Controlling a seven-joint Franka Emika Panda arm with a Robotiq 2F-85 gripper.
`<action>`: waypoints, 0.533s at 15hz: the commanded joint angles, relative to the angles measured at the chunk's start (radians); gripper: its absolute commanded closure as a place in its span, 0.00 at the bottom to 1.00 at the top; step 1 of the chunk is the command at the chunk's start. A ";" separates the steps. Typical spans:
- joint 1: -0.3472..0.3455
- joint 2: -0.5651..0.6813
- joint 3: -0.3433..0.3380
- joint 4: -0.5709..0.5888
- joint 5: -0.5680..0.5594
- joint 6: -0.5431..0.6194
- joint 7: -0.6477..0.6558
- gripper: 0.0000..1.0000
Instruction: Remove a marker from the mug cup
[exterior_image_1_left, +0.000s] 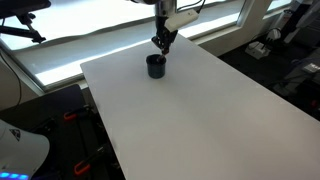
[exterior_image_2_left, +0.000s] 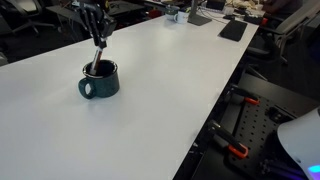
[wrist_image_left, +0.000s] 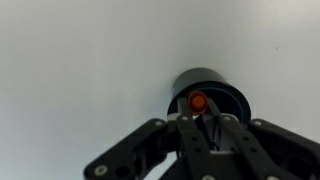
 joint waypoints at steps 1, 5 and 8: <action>0.026 -0.126 -0.012 -0.047 -0.050 0.028 0.062 0.96; 0.035 -0.196 -0.022 -0.049 -0.107 0.030 0.111 0.96; 0.033 -0.234 -0.038 -0.072 -0.163 0.036 0.164 0.96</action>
